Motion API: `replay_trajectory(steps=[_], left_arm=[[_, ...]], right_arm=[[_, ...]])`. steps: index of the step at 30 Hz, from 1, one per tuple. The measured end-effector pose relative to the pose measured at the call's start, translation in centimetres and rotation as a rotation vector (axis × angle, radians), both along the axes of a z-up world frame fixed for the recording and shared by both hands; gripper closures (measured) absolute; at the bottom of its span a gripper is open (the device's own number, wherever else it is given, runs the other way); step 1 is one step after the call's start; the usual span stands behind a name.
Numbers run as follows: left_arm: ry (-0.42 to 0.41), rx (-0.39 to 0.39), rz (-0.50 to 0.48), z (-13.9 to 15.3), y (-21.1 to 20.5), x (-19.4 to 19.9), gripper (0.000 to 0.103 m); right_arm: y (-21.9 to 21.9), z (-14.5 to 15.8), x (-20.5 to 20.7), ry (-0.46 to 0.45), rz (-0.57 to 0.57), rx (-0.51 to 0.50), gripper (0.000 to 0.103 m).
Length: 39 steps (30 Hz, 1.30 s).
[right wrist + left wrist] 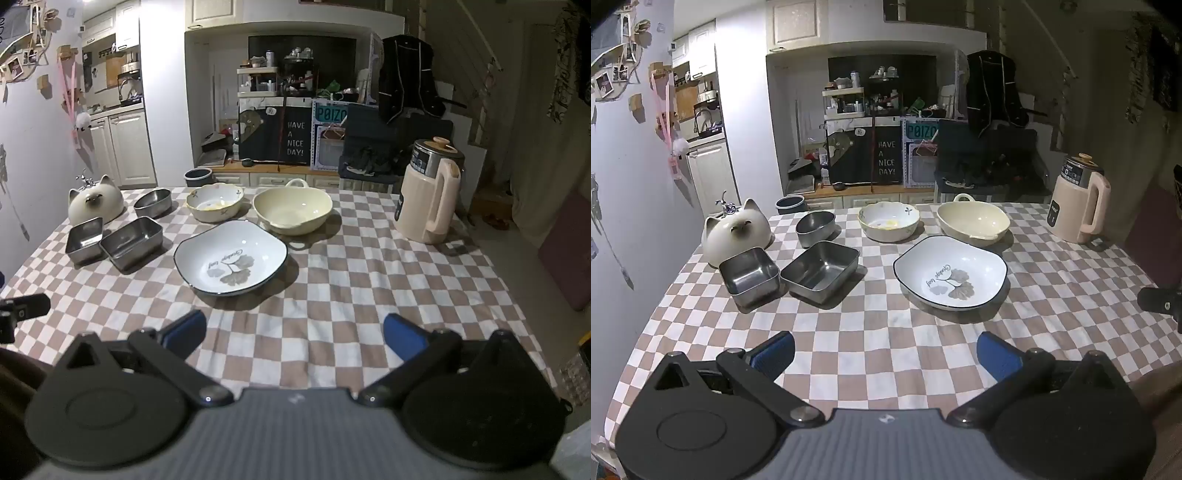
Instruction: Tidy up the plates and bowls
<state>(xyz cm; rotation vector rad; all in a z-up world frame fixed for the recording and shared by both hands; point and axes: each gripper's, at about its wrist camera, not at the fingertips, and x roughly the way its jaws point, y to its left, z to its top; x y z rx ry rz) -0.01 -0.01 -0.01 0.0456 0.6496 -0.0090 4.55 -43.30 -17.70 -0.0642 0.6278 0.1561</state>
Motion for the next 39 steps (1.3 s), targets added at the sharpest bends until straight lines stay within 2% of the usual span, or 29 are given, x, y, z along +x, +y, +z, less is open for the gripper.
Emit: replay_trajectory(steps=[39], left_arm=[[0.004, -0.016, 0.000, 0.02, 0.05, 0.01, 0.000]], right_arm=[[0.08, -0.08, 0.10, 0.004, 0.000, -0.005, 0.000]])
